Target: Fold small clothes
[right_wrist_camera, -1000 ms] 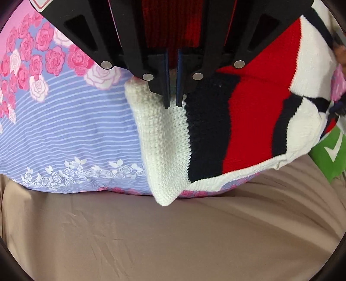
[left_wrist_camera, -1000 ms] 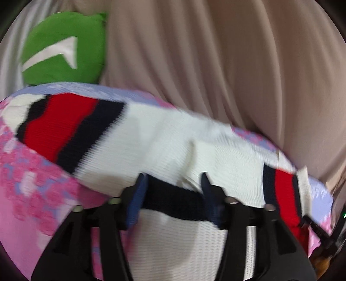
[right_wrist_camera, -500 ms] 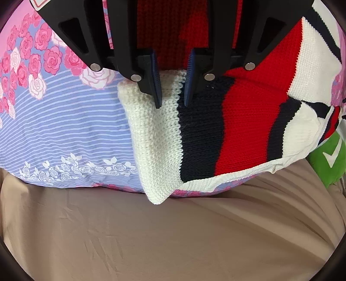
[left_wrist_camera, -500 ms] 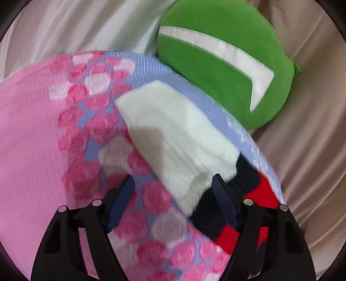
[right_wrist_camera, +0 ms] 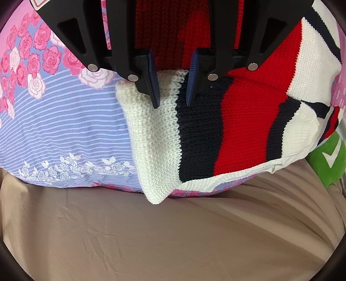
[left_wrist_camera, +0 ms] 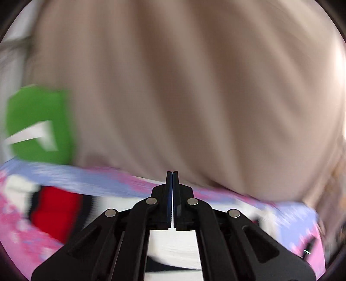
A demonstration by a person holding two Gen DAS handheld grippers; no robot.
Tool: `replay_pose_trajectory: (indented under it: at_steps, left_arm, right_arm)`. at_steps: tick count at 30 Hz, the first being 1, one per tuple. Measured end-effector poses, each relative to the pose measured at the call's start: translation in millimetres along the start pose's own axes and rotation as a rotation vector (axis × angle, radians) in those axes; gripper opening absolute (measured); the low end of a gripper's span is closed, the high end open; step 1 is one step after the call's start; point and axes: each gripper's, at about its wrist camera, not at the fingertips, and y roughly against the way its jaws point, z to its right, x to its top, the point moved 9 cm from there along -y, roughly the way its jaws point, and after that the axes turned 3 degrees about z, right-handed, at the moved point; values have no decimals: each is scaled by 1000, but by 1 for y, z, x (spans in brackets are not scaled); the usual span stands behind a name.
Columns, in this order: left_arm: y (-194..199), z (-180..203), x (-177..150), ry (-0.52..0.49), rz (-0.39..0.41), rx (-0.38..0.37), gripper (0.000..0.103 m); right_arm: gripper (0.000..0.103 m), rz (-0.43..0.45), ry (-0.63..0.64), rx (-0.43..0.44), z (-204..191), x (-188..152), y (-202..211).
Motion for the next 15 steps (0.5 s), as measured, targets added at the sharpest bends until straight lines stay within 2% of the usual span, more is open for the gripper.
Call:
replay_pose_trajectory:
  at_steps: [1,3,4,6,7,8,9,11,13,14,15]
  left_arm:
    - [-9,38,-14,-31,-34,-43,0]
    - [-22,78,-39,-49,-83,-85,2]
    - [-29,87,-53,-41,-110,-107,3]
    - [-40,73,-74,-5,-163,-95,10]
    - [-41,54,-81,15,-178,-72,15]
    - [-40,33,-85,38,-189,-28,30]
    - [-40,-5,-88,72,-193,46,44]
    - [-30,-69,-89,122,-174,174,49]
    - [-14,-150,-91,170,-161,347,53]
    - [-4,-190,-93,201,-165,424,58]
    - [6,-226,-97,242,-168,486,58]
  right_arm:
    - [25,1,-7,12,0,0,0]
    - [31,4,-21,42,0,1,1]
    - [32,6,-28,54,0,1,2]
    - [35,7,-40,72,1,1,2]
    - [35,7,-42,79,1,1,2]
    - [37,6,-43,85,0,1,2]
    - [39,5,-42,90,-1,1,2]
    - [41,3,-34,93,-2,1,2]
    - [42,3,-24,87,-3,1,3]
    - [43,3,-21,84,-4,1,3]
    - [43,2,-18,81,-4,1,3]
